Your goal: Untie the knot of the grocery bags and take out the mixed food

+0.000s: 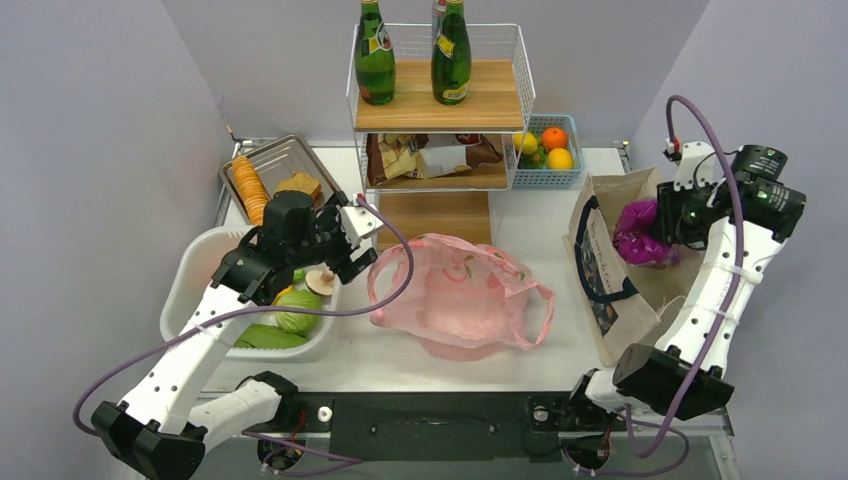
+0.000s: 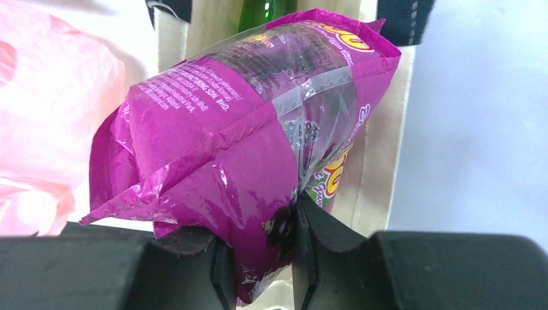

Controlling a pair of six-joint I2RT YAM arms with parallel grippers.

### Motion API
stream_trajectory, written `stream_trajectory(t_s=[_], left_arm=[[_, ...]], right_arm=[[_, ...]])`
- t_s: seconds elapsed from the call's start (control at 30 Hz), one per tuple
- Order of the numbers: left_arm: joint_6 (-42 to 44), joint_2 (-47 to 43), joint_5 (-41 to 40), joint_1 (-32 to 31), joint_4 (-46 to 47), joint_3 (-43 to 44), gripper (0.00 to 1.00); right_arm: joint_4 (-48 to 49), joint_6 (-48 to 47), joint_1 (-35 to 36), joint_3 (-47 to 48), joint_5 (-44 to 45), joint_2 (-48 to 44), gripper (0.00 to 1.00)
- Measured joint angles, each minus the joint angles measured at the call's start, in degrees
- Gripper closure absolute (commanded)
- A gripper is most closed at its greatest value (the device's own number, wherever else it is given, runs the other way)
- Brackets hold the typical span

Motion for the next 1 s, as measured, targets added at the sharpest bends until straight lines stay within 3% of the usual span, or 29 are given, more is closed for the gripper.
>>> stream_trajectory(t_s=[0.27, 0.37, 0.5, 0.73, 1.0], left_arm=[[-1.8, 0.7, 3.1, 0.0, 3.0, 2.6, 0.22], [-3.0, 0.8, 4.7, 0.0, 6.1, 3.7, 0.22], [-5.2, 0.9, 6.9, -0.9, 11.5, 5.2, 0.21], [-3.9, 2.9, 10.1, -9.3, 19.1, 9.2, 0.18], [8.2, 5.4, 17.3, -14.0, 17.7, 11.8, 0.2]], right_arm=[[-2.8, 6.7, -1.7, 16.1, -7.9, -0.1, 1.0], [-1.2, 13.4, -1.6, 21.5, -13.4, 0.2, 1.0], [6.2, 26.1, 1.2, 21.4, -19.8, -0.5, 1.0], [18.3, 38.3, 17.6, 11.7, -23.8, -3.4, 1.0], [13.1, 25.4, 41.9, -0.6, -25.0, -11.4, 1.0]])
